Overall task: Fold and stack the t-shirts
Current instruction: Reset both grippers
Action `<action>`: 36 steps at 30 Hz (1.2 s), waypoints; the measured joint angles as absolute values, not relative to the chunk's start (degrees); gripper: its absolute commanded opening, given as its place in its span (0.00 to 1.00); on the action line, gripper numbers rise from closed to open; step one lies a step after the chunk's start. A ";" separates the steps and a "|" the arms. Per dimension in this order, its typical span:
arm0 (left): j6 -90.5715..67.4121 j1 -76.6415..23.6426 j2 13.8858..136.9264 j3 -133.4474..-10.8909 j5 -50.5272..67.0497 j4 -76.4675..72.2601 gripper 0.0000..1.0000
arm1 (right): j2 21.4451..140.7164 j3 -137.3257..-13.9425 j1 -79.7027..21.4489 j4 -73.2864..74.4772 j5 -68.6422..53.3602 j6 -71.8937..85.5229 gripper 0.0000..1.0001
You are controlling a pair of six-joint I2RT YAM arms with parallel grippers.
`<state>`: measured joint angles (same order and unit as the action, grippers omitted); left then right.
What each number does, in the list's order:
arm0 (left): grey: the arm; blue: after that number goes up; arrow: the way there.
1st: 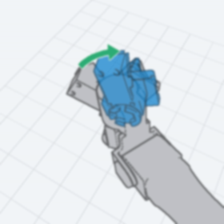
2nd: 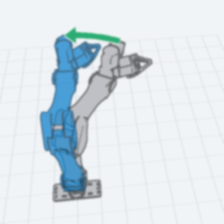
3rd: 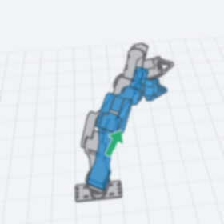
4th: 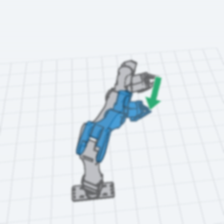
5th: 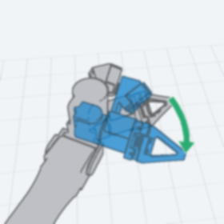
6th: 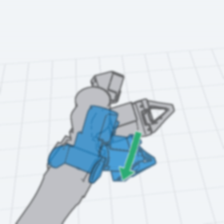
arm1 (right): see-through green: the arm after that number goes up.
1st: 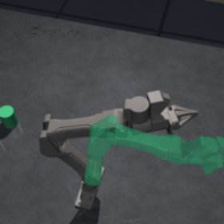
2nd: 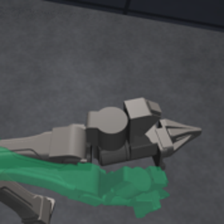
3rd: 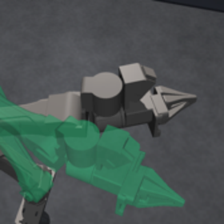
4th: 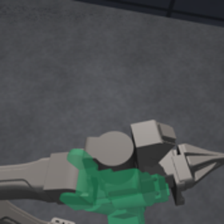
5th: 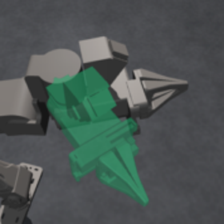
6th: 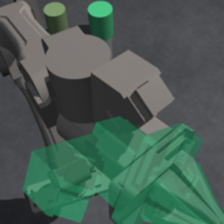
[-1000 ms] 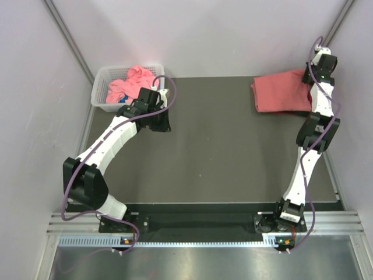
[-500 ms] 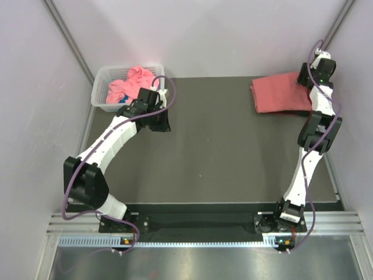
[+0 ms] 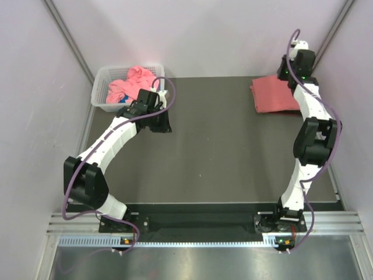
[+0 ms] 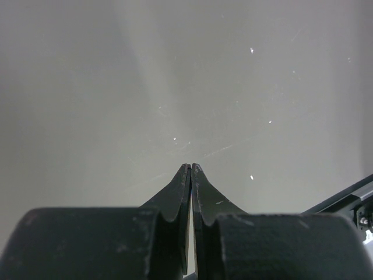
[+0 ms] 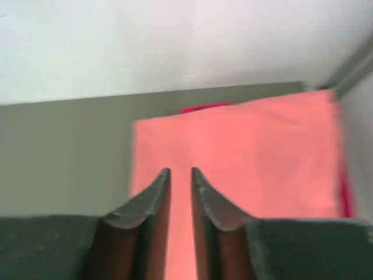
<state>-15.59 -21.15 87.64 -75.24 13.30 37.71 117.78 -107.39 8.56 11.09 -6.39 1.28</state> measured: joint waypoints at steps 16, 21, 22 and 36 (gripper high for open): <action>-18.55 -21.12 81.80 -72.38 15.70 36.82 0.06 | 122.28 -90.24 2.44 9.65 -11.75 4.78 0.14; -20.08 -21.10 80.49 -71.13 16.78 36.62 0.06 | 122.32 -90.26 2.44 9.45 -13.17 5.06 0.18; -20.36 -21.10 80.47 -71.09 17.06 36.62 0.06 | 122.32 -90.26 2.44 9.52 -13.47 5.17 0.18; -23.70 -21.04 80.25 -76.93 18.57 34.37 0.15 | 94.98 -83.13 1.98 20.01 -13.58 13.47 0.99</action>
